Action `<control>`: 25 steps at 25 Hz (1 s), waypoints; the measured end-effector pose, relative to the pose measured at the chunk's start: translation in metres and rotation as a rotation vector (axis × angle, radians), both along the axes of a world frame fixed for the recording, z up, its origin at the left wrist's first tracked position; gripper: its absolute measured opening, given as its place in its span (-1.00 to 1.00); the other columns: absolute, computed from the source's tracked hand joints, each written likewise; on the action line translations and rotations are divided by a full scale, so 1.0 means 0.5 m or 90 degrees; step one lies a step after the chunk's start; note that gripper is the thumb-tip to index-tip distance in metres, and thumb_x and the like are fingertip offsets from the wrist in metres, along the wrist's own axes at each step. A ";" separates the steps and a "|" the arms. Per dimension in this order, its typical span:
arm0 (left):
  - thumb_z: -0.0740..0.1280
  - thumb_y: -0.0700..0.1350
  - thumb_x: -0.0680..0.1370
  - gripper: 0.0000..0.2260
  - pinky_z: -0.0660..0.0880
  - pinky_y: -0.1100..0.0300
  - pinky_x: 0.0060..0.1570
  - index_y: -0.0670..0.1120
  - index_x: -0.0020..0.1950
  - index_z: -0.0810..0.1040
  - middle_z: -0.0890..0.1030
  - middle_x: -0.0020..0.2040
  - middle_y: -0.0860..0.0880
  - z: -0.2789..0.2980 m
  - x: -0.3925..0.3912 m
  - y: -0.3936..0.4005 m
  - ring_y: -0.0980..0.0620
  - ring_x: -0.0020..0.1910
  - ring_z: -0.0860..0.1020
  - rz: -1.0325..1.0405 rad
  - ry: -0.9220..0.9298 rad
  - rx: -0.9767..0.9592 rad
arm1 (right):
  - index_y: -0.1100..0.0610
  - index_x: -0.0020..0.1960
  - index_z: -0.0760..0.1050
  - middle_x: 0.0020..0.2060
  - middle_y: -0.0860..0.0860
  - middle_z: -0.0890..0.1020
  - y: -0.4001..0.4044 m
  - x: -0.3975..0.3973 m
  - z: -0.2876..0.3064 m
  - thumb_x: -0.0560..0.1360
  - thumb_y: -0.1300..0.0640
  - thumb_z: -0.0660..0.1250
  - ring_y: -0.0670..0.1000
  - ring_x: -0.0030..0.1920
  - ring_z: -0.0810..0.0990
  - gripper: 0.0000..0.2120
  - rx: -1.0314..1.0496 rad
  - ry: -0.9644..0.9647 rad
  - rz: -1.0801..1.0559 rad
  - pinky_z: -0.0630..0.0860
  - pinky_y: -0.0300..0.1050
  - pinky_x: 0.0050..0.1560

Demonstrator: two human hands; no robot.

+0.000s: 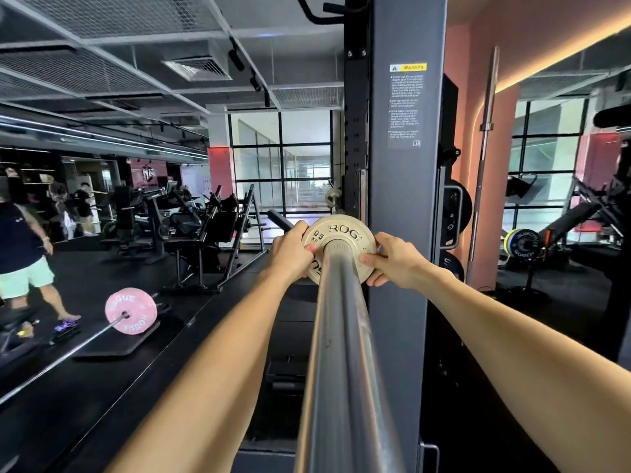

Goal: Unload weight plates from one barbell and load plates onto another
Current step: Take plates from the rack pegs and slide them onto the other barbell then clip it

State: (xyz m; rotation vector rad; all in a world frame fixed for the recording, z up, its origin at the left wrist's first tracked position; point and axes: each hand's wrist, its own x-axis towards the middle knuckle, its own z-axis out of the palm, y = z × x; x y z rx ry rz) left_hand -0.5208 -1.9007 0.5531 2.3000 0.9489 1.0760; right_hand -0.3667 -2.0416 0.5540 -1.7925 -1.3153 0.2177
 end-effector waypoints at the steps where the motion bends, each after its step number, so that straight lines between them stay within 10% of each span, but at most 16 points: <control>1: 0.29 -0.12 0.57 -0.91 0.50 0.04 0.00 0.01 0.06 0.45 0.60 0.03 -0.10 0.000 0.005 0.008 -0.14 0.01 0.55 -0.002 0.001 0.000 | 0.20 -0.02 0.38 -0.20 0.16 0.67 0.007 0.006 -0.001 0.57 0.17 0.31 0.11 -0.27 0.71 -0.87 -0.004 -0.001 0.001 0.67 -0.03 -0.17; 14: 0.29 0.18 0.53 -0.76 0.56 -0.01 0.03 0.14 0.14 0.42 0.60 0.07 -0.14 -0.023 -0.101 -0.005 -0.14 -0.01 0.55 0.011 0.087 -0.045 | 0.19 -0.15 0.48 -0.20 0.13 0.57 0.008 -0.056 -0.048 0.54 0.12 0.28 0.07 -0.27 0.54 -0.85 -0.152 0.065 -0.039 0.60 -0.02 -0.17; 20: 0.38 0.22 0.45 -0.55 0.44 0.08 0.12 0.14 0.29 0.43 0.60 0.05 -0.04 -0.028 -0.341 0.002 -0.06 0.15 0.52 0.053 0.117 -0.081 | 0.21 0.32 0.39 0.02 -0.06 0.54 0.050 -0.216 -0.150 0.51 0.07 0.38 -0.18 -0.09 0.59 -0.55 -0.120 0.072 0.030 0.49 -0.32 -0.10; 25: 0.41 0.22 0.44 -0.56 0.40 0.12 0.01 0.14 0.26 0.44 0.59 0.05 -0.02 -0.016 -0.592 0.001 0.01 0.07 0.52 0.076 0.126 -0.089 | 0.15 0.42 0.27 0.29 0.07 0.45 0.067 -0.452 -0.083 0.51 -0.11 0.34 0.11 0.27 0.48 -0.41 -0.104 -0.031 0.070 0.43 -0.07 0.17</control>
